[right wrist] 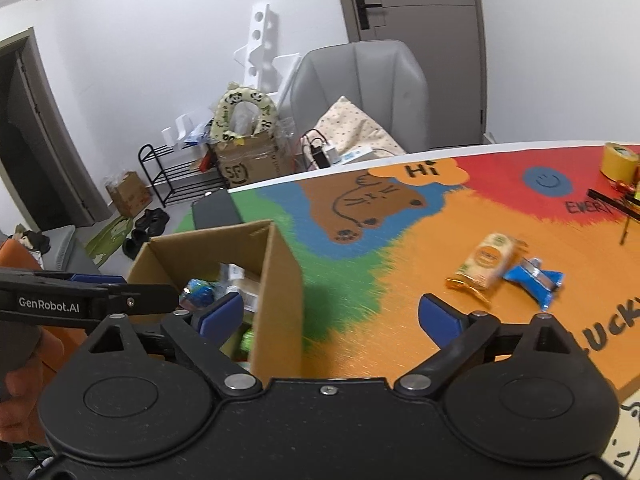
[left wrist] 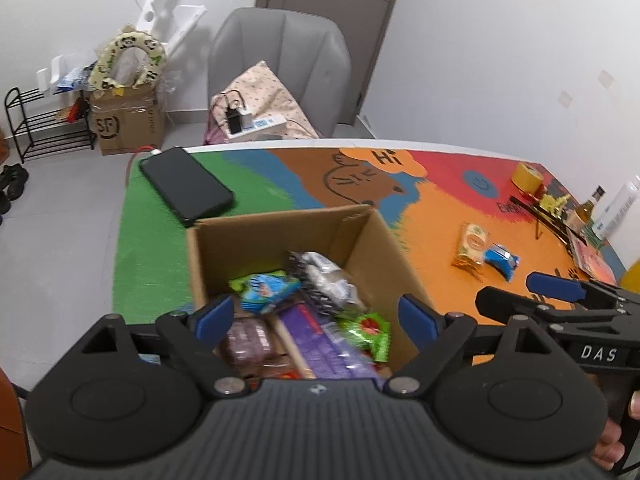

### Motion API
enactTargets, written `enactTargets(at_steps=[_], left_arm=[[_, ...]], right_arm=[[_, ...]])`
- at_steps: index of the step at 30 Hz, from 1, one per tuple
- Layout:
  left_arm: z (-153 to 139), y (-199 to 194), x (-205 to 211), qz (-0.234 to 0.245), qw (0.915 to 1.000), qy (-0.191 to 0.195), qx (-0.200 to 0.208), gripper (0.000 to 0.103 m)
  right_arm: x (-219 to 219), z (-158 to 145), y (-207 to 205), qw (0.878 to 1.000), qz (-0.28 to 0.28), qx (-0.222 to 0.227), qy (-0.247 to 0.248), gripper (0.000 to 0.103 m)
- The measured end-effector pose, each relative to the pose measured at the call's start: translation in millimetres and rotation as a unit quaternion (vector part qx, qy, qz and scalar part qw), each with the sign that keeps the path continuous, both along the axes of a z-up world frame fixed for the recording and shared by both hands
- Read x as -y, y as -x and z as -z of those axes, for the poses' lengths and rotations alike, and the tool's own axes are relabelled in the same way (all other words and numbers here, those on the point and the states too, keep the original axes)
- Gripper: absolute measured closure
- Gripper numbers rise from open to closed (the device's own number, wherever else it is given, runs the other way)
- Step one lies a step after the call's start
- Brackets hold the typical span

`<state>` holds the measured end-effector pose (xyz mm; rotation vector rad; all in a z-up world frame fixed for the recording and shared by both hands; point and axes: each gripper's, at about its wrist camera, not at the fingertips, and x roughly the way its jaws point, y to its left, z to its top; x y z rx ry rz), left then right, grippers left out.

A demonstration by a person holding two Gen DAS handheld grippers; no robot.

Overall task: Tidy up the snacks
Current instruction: 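Move both open tools back to the remaining snacks on the table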

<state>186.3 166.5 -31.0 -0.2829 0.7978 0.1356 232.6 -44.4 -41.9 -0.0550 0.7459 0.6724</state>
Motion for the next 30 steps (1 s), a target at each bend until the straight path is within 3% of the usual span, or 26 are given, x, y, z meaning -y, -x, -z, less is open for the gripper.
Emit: enactTargets(at_steps=[3,15,30], left_arm=[[-1.3,-4.9,12.4,0.007,1.0,-0.004,0.0,0.014],[-11.2,-26.8,59.8,0.057,0.9983,0.002,0.005,0.014],[-9.3,-67.7,111.5,0.088,0.9961,0.008,-0.005,0.014]], right_arm=[[11.1,0.9,-1.6,1.0,0.006,0.001,-0.002,0.0],[52.3,7.5,-12.6,0.999,0.038,-0.007,-0.008,0.0],[106.1,22.6,-37.6,0.997,0.074,-0.023,-0.026,0.0]])
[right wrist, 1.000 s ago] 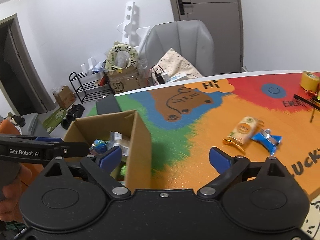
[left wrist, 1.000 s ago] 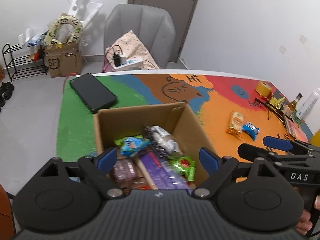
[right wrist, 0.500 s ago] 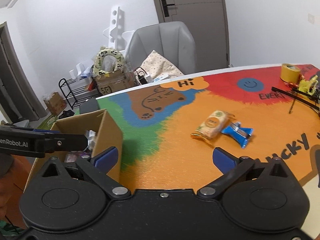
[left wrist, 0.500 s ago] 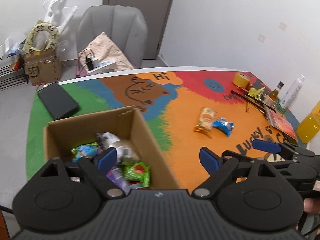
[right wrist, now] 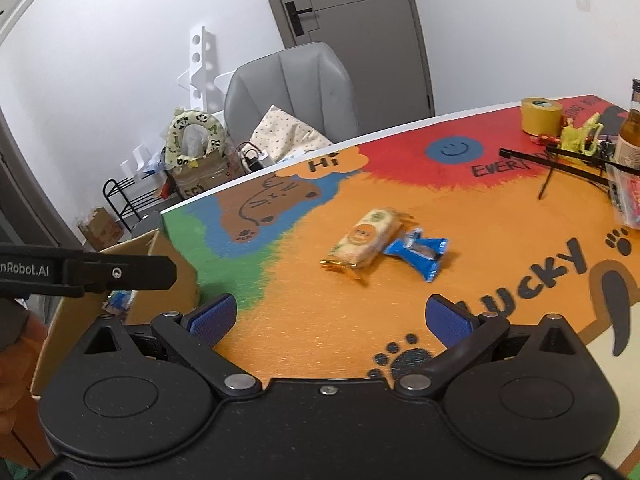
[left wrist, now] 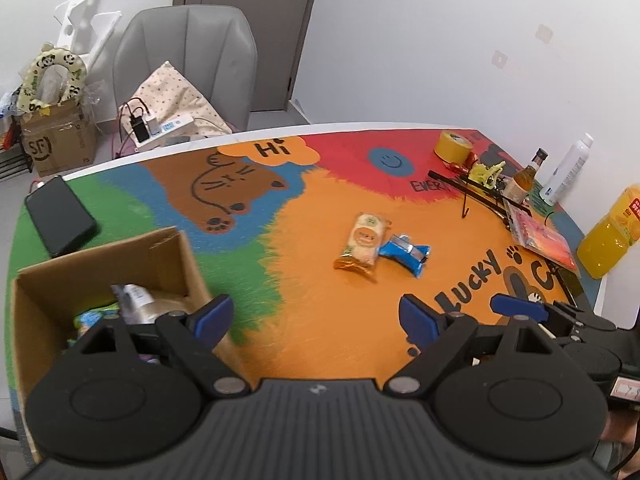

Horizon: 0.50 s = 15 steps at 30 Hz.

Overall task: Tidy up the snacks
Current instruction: 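Move both open tools back to the remaining snacks on the table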

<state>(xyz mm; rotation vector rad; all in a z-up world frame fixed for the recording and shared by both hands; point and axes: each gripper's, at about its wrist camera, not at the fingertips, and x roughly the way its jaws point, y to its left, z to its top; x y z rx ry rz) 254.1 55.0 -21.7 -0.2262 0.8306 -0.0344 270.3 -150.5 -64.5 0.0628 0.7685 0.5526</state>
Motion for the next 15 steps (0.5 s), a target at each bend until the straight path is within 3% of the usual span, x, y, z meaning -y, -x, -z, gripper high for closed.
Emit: enactTargets(at_steps=[13,15], left_arm=[[12.5,-51.4,37.5,0.009,0.9999,0.001,-0.014,0.014],[16.9,-60.5,41.4,0.011,0.9998,0.001,-0.019,0.014]], right_arm=[[23.2,17.2,-38.0,1.0,0.019,0.011,0.008,0.001],[22.2,19.2,-44.4,1.0,0.012,0.014,0.011,0.008]])
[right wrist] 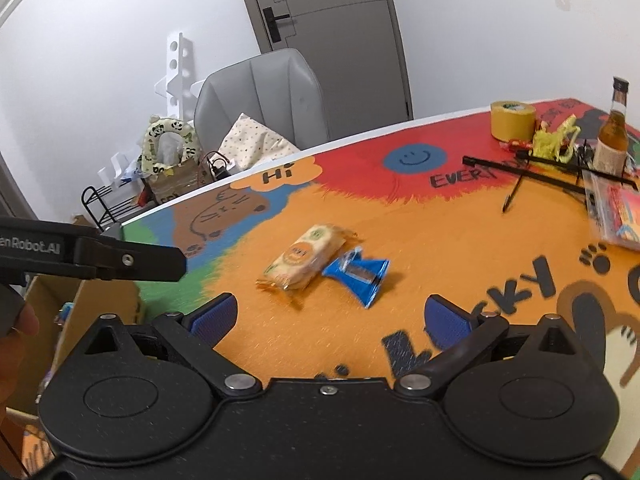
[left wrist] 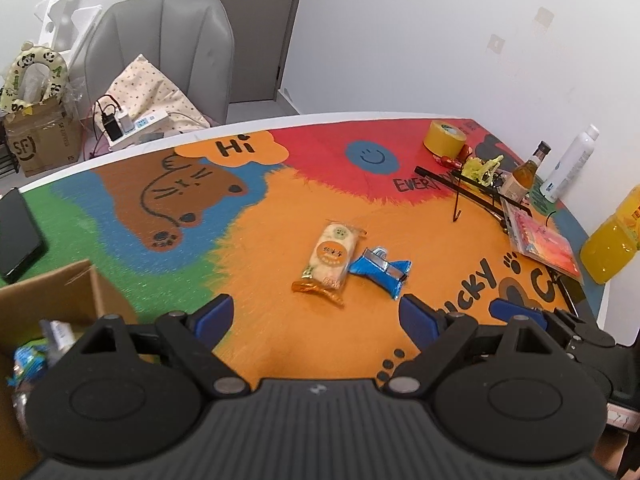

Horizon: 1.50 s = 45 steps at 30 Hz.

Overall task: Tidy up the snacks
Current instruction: 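Move both open tools back to the remaining snacks on the table, then grasp the orange-label bread cake with the left tool while the right tool grasps the blue packet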

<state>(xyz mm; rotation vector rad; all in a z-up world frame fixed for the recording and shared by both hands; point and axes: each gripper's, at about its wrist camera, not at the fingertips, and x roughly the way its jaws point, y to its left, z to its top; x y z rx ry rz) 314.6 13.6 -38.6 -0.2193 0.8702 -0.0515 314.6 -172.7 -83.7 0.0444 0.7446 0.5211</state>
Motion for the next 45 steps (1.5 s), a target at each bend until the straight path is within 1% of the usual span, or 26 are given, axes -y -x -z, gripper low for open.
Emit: enactTargets(at_steps=[2,4,6,8,10,13,16,18,20,23,26,28,29,30,31,32,36,37,38,39,40,42,43,44,45], left_arm=[[5.8,-9.0,2.9,0.001,1.0,0.0,-0.007,0.014],[11.3,-17.0,5.8,-0.002,0.9999,-0.002,-0.015,0.015],[16.2,-23.3,7.9,-0.001,0.9998,0.006,-0.02,0.016],[20.2,-30.2,10.4,0.002,0.9996,0.009,-0.026,0.017],[23.4,-37.6,13.5,0.001,0.9996,-0.001,-0.027,0.017],[27.2,-49.5,16.7,0.0,0.9996,-0.003,-0.028,0.019],[33.2,-61.3,20.5,-0.003,0.9995,-0.007,-0.03,0.024],[39.1,-70.1,22.0,-0.005,0.9992,-0.003,-0.04,0.028],[44.3,-77.3,23.3,-0.004,0.9989,-0.004,-0.046,0.03],[51.6,-86.9,24.8,-0.009,0.9985,-0.016,-0.051,0.032],[58.0,-95.7,24.8,-0.013,0.998,-0.014,-0.06,0.034],[62.0,-101.3,27.0,-0.012,0.9978,-0.018,-0.063,0.034],[64.2,-104.3,28.1,-0.012,0.9976,-0.021,-0.064,0.034],[66.5,-107.4,29.1,-0.012,0.9975,-0.021,-0.067,0.034],[68.5,-110.0,30.0,-0.012,0.9973,-0.021,-0.069,0.034],[71.0,-113.0,31.2,-0.012,0.9971,-0.023,-0.071,0.034],[80.4,-119.6,36.5,-0.008,0.9961,-0.037,-0.08,0.035],[83.1,-119.6,37.1,-0.011,0.9957,-0.044,-0.081,0.037],[86.7,-119.8,35.6,-0.017,0.9952,-0.043,-0.086,0.042],[88.9,-118.8,33.5,-0.023,0.9951,-0.039,-0.088,0.045],[88.0,-116.4,32.9,-0.025,0.9957,-0.04,-0.08,0.049],[88.1,-112.8,34.4,-0.025,0.9949,-0.055,-0.08,0.064],[87.7,-110.7,34.7,-0.024,0.9949,-0.056,-0.08,0.068],[86.9,-108.5,34.3,-0.023,0.995,-0.051,-0.082,0.071],[85.9,-106.1,33.5,-0.019,0.9953,-0.039,-0.086,0.071]], right_arm=[[-0.8,2.4,-6.9,1.0,-0.005,-0.001,0.002,0.012],[-0.9,4.7,-13.2,1.0,-0.005,0.001,0.005,0.013],[-1.0,6.6,-19.4,1.0,-0.01,0.002,0.008,0.019],[-1.5,8.4,-26.7,1.0,-0.014,0.001,0.012,0.023],[-3.0,10.0,-33.2,1.0,-0.018,0.002,0.018,0.023],[-5.0,13.9,-41.0,0.999,-0.032,0.0,0.024,0.023],[-9.6,19.7,-50.0,0.999,-0.041,0.002,0.035,0.023],[-13.1,24.9,-56.9,0.998,-0.048,-0.001,0.041,0.024],[-17.0,30.4,-63.5,0.997,-0.053,-0.002,0.052,0.025],[-23.4,38.5,-71.9,0.996,-0.065,-0.002,0.064,0.027],[-27.1,45.7,-79.8,0.995,-0.069,-0.009,0.07,0.033],[-28.7,51.4,-83.8,0.995,-0.072,-0.015,0.072,0.042],[-28.6,54.4,-84.8,0.994,-0.074,-0.021,0.074,0.053],[-27.6,54.9,-83.7,0.995,-0.071,-0.015,0.074,0.061],[-26.4,54.9,-82.3,0.995,-0.068,-0.014,0.077,0.063],[-23.8,54.3,-80.5,0.995,-0.064,-0.014,0.076,0.069],[-12.1,52.8,-74.7,0.997,-0.046,-0.027,0.062,0.07],[-9.7,52.9,-72.6,0.997,-0.038,-0.029,0.059,0.07],[-7.4,52.7,-68.7,0.997,-0.03,-0.029,0.057,0.07],[-5.5,52.7,-66.6,0.998,-0.026,-0.029,0.054,0.071],[-3.2,53.2,-64.4,0.998,-0.018,-0.029,0.05,0.071],[1.0,53.0,-59.4,0.998,0.003,-0.025,0.055,0.071],[3.7,52.9,-57.6,0.998,0.012,-0.027,0.052,0.071],[6.4,52.6,-56.0,0.998,0.018,-0.032,0.044,0.071],[8.2,51.7,-53.6,0.998,0.023,-0.034,0.037,0.071]])
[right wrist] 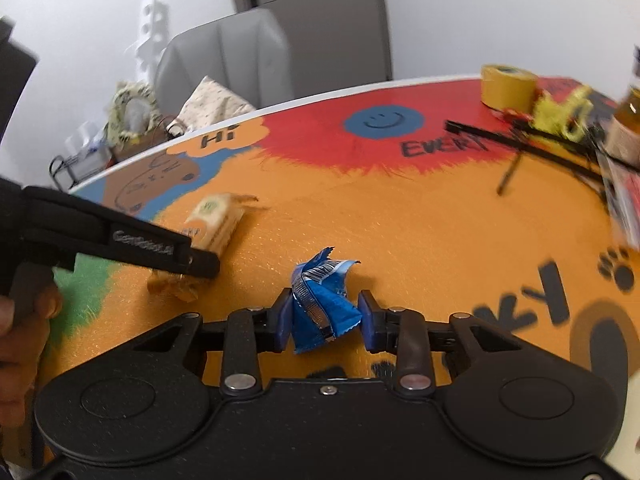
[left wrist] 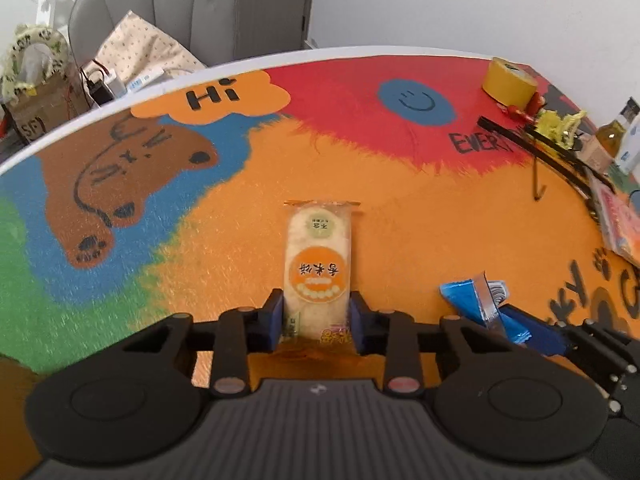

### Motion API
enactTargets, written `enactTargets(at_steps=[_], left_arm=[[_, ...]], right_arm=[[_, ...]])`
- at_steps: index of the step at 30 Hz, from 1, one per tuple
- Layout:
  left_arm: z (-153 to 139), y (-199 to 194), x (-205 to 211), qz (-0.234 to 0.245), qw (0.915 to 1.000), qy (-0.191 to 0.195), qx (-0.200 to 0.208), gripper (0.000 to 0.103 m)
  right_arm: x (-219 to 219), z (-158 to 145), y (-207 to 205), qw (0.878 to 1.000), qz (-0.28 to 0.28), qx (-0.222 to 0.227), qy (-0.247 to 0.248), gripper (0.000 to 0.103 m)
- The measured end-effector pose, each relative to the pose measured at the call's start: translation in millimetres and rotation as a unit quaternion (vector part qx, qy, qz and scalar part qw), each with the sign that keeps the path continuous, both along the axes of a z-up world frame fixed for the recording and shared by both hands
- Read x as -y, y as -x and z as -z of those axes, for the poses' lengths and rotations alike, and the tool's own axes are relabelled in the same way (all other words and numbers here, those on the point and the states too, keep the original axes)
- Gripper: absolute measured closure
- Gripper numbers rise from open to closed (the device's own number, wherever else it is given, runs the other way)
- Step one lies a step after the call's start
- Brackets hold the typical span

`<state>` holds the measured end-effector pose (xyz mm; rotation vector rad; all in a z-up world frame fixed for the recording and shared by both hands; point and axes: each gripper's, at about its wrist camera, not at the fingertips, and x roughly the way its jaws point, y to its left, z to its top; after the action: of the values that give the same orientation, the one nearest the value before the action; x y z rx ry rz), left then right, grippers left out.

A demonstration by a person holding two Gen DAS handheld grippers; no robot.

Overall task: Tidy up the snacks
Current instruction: 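Grasp the orange-label bread cake with the left tool while the right tool grasps the blue packet, then carry both packets over the cardboard box and open both tools to drop them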

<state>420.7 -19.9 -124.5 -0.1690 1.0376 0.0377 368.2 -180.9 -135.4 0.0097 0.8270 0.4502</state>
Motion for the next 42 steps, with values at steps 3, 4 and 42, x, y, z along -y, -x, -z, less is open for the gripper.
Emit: enactTargets(at_steps=[3,4,42], left_arm=[[-4.3,8.8,0.4,0.007,0.9998,0.016,-0.005,0.071],[-6.6,12.2,1.2,0.008,0.9999,0.015,-0.001,0.071],[-144.7,176.2,-99.6,-0.016,0.9902,0.019,0.138,0.071]], right_arm=[[2.9,-6.1,9.0,1.0,0.01,0.008,-0.01,0.071],[4.1,-8.5,11.9,1.0,0.012,0.01,-0.015,0.071],[-37.4,-108.7,110.0,0.991,-0.037,0.065,-0.113,0.071]])
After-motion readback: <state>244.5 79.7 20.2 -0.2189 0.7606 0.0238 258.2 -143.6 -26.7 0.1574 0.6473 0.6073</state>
